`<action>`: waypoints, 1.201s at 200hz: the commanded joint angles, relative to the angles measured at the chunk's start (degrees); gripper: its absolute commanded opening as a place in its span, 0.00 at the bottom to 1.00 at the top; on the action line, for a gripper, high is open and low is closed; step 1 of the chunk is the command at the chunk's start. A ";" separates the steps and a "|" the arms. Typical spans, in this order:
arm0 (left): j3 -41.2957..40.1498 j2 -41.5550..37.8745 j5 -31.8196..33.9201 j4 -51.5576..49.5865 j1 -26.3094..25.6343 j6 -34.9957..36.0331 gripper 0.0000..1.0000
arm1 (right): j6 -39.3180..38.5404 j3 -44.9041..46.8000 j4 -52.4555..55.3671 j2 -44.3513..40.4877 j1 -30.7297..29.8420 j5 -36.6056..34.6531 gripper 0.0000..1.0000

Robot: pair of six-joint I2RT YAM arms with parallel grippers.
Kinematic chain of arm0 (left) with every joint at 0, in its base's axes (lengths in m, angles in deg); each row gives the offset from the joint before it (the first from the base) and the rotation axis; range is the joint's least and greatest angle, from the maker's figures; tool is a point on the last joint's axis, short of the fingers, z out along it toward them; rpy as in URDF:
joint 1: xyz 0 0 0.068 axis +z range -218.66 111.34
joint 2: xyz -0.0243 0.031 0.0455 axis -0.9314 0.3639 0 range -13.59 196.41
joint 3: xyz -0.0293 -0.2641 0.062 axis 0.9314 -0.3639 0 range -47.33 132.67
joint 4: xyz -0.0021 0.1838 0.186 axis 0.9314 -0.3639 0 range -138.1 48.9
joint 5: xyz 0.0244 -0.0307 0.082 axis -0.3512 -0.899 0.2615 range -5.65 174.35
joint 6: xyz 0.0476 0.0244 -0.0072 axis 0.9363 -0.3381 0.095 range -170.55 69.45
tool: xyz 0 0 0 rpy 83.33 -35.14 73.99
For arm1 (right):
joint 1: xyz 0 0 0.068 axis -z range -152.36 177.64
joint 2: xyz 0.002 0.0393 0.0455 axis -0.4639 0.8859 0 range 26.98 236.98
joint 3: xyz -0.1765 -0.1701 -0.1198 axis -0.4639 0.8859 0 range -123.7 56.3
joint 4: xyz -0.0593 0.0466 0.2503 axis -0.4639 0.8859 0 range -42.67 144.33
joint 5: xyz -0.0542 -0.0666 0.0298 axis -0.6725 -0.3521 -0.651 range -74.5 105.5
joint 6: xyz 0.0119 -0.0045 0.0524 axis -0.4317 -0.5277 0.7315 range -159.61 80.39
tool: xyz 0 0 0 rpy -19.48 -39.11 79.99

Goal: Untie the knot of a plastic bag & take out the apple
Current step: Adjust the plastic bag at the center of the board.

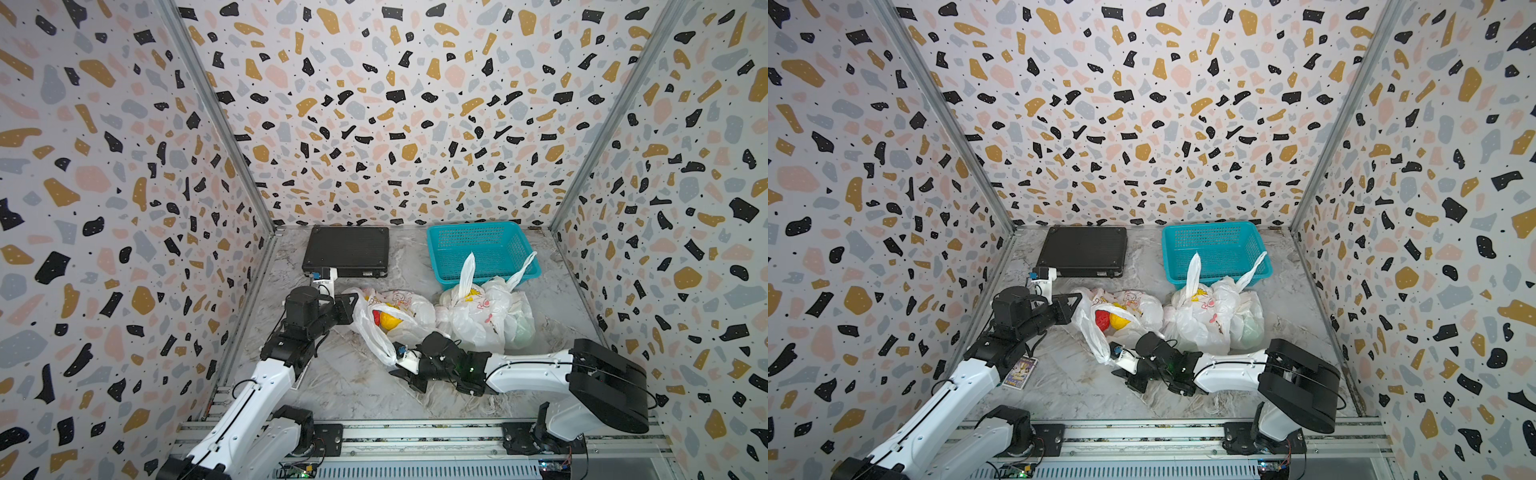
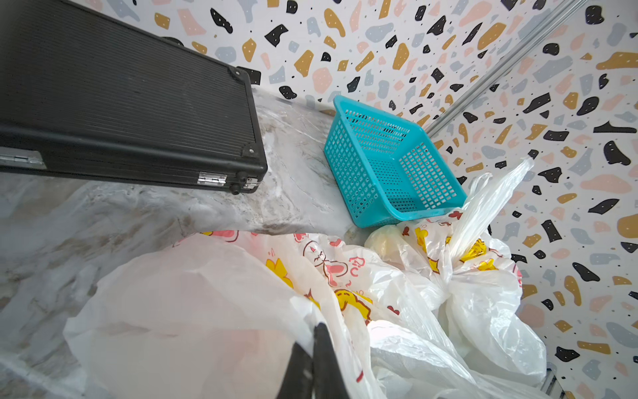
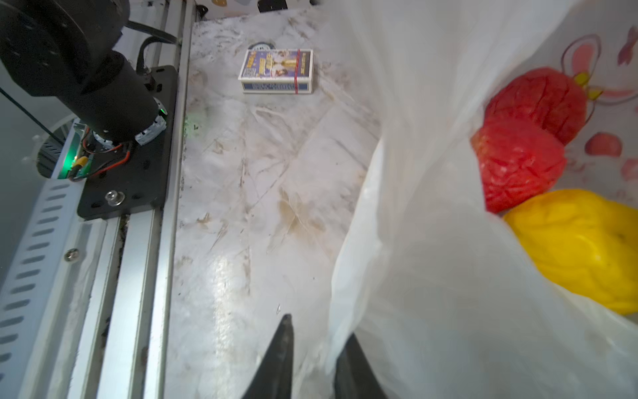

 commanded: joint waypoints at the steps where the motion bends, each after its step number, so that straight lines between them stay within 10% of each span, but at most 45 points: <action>1: -1.13 -2.06 -1.28 3.53 0.27 1.64 0.00 | 0.27 -4.83 10.47 -9.37 -0.07 -1.92 0.31; 51: -1.96 -3.19 -1.77 2.41 0.31 2.19 0.00 | 3.07 -8.62 17.73 -14.42 4.80 -2.07 0.21; 122: -2.66 -3.28 -1.89 1.98 0.29 2.45 0.00 | 9.81 -20.54 19.37 4.36 8.30 -4.24 0.14; 193: -2.43 -2.80 -1.89 1.21 0.36 3.37 0.00 | 20.15 -33.23 26.23 19.28 10.05 -24.05 0.35; 240: -2.35 -2.62 -0.34 0.56 0.40 4.47 0.00 | 20.02 -24.51 18.17 18.95 10.08 -5.64 0.19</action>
